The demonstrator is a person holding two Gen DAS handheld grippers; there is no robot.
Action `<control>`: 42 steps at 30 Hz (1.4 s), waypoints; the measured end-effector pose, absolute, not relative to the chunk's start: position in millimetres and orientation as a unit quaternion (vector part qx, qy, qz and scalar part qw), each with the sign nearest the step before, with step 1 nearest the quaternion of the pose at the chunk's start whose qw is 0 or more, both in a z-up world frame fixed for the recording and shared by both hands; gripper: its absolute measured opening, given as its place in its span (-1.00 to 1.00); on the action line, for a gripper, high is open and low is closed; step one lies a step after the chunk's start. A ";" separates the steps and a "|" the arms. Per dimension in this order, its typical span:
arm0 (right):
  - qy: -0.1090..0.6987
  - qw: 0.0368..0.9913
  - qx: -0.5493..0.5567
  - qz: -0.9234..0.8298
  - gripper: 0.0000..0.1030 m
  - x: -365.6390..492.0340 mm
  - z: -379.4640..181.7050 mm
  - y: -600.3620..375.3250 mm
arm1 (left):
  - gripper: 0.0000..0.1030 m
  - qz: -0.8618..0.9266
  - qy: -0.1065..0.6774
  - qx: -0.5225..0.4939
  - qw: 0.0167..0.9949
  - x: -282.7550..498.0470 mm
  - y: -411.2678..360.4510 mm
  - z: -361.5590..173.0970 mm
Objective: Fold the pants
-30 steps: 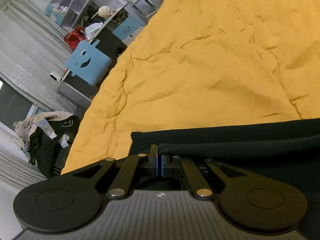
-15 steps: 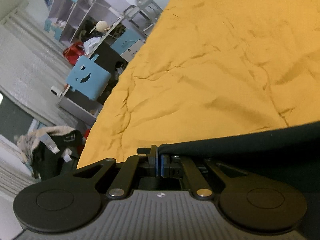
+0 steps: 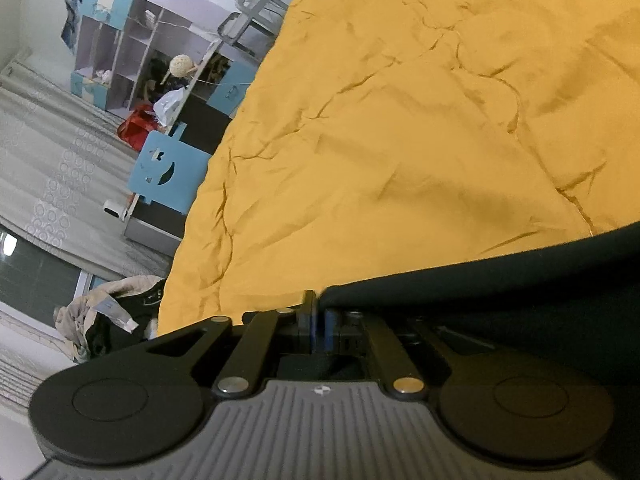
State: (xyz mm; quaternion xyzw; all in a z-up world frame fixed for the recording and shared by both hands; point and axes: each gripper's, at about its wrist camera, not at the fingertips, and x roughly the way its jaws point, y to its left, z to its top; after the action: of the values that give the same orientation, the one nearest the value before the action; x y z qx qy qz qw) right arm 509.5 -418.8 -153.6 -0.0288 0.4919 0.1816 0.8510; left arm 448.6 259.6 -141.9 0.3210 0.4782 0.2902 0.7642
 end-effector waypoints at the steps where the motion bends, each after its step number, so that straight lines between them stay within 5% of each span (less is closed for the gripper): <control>1: 0.487 0.855 -0.033 0.176 -0.57 504.1 -148.1 -419.6 | -0.69 0.287 0.477 0.314 0.769 446.0 260.3 -139.3; 4: 0.479 0.864 -0.033 0.150 -0.43 480.6 -128.5 -424.3 | -0.57 0.284 0.465 0.290 0.786 432.4 258.0 -124.4; 15: 0.466 0.874 -0.072 0.115 0.04 368.9 -97.9 -387.5 | -0.59 0.116 0.421 0.156 0.886 326.7 166.2 -43.9; 19: 0.446 0.884 -0.089 0.103 0.07 335.3 -97.5 -381.1 | -0.64 0.011 0.413 0.121 0.903 277.1 105.5 -37.5; 26: 0.436 0.872 -0.166 0.145 0.22 302.7 -103.7 -372.3 | -0.60 -0.165 0.389 0.235 0.875 220.0 -11.2 -65.9; 34: 0.391 0.843 -0.303 0.213 0.22 279.9 -116.8 -346.8 | -0.16 -0.196 0.336 0.415 0.823 201.2 -81.2 -131.1; 39: 0.330 0.791 -0.455 0.240 0.15 265.0 -136.0 -322.4 | -0.17 -0.179 0.285 0.516 0.788 197.8 -104.3 -166.3; 41: 0.317 0.780 -0.483 0.242 0.07 266.0 -141.5 -319.4 | -0.32 -0.172 0.289 0.512 0.791 203.3 -106.2 -169.0; 42: 0.317 0.774 -0.492 0.241 -0.07 268.9 -143.0 -318.9 | -0.54 -0.170 0.294 0.502 0.796 208.2 -104.8 -168.6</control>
State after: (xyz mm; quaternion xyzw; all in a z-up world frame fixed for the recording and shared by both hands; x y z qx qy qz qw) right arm 268.9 -318.9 -143.0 -0.4918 0.3167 0.2412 0.7744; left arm 208.2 -104.8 -168.6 0.5019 0.2936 -0.1701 0.7956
